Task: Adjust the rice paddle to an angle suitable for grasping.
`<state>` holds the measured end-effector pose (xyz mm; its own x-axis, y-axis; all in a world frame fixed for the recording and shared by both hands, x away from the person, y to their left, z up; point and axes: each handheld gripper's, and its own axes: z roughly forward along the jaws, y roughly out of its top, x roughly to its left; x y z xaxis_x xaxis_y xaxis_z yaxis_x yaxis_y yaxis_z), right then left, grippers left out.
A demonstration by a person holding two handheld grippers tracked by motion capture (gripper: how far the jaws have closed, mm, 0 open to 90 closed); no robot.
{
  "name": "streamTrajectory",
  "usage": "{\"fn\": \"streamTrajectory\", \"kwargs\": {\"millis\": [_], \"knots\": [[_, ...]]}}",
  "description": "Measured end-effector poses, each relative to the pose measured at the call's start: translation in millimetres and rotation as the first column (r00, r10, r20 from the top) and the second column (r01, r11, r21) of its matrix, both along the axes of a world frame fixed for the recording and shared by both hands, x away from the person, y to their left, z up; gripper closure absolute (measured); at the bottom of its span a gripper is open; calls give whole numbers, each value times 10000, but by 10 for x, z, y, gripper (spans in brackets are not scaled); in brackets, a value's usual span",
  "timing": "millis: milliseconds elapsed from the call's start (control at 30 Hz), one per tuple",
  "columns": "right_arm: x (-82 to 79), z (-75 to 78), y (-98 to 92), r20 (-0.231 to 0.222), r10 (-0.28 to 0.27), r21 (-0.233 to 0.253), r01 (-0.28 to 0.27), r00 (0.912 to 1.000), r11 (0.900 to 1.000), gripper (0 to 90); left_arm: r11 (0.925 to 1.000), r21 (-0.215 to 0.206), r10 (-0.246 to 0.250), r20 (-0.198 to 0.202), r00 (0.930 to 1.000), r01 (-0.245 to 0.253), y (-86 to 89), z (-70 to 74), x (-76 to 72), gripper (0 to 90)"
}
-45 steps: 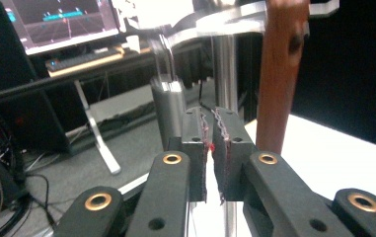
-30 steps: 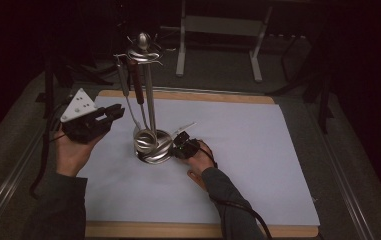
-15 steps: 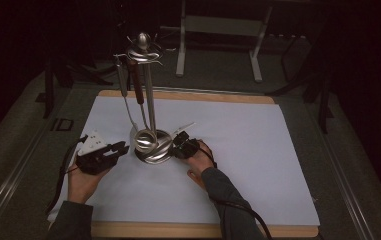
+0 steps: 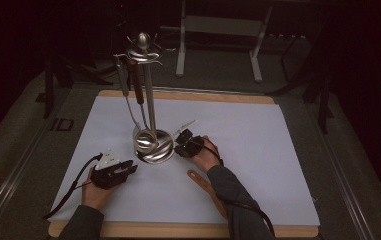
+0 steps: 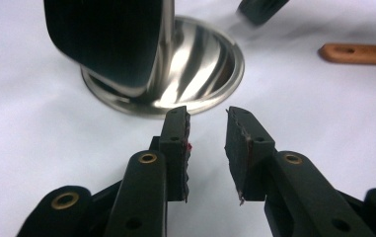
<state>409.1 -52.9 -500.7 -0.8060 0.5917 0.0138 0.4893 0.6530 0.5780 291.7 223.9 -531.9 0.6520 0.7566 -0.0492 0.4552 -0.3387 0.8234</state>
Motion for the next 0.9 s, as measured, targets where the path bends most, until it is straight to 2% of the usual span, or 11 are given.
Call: {"fn": "streamTrajectory", "kwargs": {"millis": [33, 100, 200, 267, 333, 467, 500, 533, 633, 800, 900], "knots": [[-30, 60, -65, 85, 18, -216, -17, 10000, 9998, 823, 9999, 78, 78, -153, 9999, -77, 5, -40, 14, 707], [-46, 90, -101, 93, 28, -275, -25, 10000, 9996, 808, 9995, 289, 122, -378, 9992, -111, -4, -79, 41, 704], [-89, 168, -212, 34, 134, -560, -132, 9999, 9983, 755, 9997, 156, 217, -259, 9994, -213, 12, -76, 29, 680], [-122, 211, -311, -234, 180, -821, -199, 9996, 9964, 705, 9995, 100, 289, -339, 9990, -285, 22, -78, 37, 679], [-134, 223, -339, -350, 179, -880, -209, 9992, 9959, 687, 9995, 109, 307, -361, 9989, -303, 18, -81, 38, 678], [-237, 261, -428, -850, 542, -1211, -643, 9949, 9906, 578, 9994, 93, 333, -396, 9987, -330, 18, -85, 44, 669], [-237, 261, -428, -850, 542, -1211, -643, 9949, 9906, 578, 9994, 70, 341, -412, 9986, -338, 17, -86, 46, 669], [-284, 275, -442, -903, 672, -1428, -797, 9936, 9865, 549, 9994, 66, 344, -431, 9985, -341, 17, -86, 47, 665], [-324, 292, -455, -978, 693, -1475, -833, 9928, 9855, 534, 9994, 76, 344, -417, 9985, -341, 16, -87, 46, 660], [-403, 312, -468, -1202, 789, -1818, -1001, 9896, 9782, 508, 9993, 89, 355, -474, 9982, -351, 22, -87, 52, 648], [-490, 313, -473, -1436, 972, -2085, -1261, 9848, 9699, 505, 9993, 104, 351, -484, 9982, -347, 23, -87, 55, 646]]}}
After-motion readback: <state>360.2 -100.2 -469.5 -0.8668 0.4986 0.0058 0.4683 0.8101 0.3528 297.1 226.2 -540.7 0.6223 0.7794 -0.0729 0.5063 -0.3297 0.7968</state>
